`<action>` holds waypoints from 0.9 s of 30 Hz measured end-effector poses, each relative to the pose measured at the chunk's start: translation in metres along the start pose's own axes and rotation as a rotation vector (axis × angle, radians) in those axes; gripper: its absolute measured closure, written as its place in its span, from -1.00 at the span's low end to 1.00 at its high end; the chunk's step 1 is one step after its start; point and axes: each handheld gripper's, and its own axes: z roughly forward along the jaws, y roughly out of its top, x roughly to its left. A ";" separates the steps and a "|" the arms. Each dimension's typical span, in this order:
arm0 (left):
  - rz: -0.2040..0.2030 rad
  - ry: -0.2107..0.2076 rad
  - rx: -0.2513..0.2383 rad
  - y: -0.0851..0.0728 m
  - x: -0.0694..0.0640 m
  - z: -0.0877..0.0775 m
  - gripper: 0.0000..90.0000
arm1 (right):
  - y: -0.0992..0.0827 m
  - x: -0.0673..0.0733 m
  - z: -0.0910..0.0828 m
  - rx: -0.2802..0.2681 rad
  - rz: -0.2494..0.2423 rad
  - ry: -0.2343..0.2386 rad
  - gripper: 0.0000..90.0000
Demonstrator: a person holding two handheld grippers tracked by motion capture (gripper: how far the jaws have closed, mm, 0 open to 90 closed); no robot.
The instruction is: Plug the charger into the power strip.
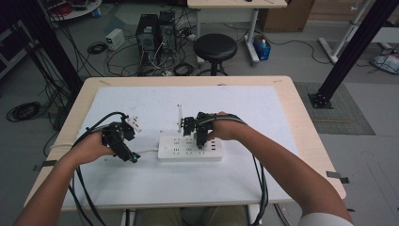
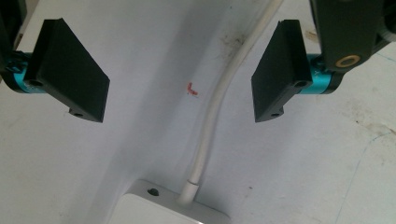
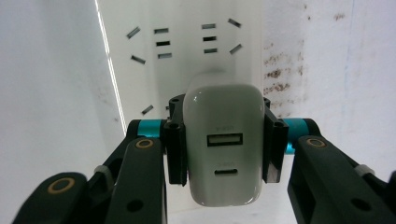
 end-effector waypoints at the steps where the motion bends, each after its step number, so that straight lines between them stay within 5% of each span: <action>1: 0.004 0.002 0.002 -0.001 0.000 -0.001 -0.57 | -0.004 -0.002 0.001 -0.026 0.026 0.017 0.37; 3: -0.010 0.005 -0.004 -0.003 0.000 -0.001 -0.57 | -0.010 -0.006 0.001 -0.066 0.055 0.041 0.36; 5: -0.015 0.006 0.008 -0.003 0.002 0.000 -0.57 | -0.011 -0.003 0.002 -0.070 0.032 0.025 0.37; 9: -0.011 0.004 0.007 -0.001 0.000 -0.001 -0.57 | 0.000 0.004 0.003 0.023 -0.100 -0.031 0.39; 17: -0.014 0.004 0.005 -0.006 -0.001 0.000 -0.57 | 0.001 -0.017 0.006 0.005 -0.014 0.113 0.39; 22: -0.027 0.001 -0.003 -0.008 0.002 0.001 -0.57 | 0.011 -0.007 0.007 0.080 -0.096 0.046 0.39; 24: -0.048 0.000 -0.032 -0.007 0.001 0.003 -0.57 | 0.008 -0.013 0.007 0.067 -0.062 0.079 0.39; 27: -0.023 -0.005 -0.015 -0.006 0.002 0.004 -0.57 | 0.005 -0.013 0.008 0.039 -0.039 0.085 0.39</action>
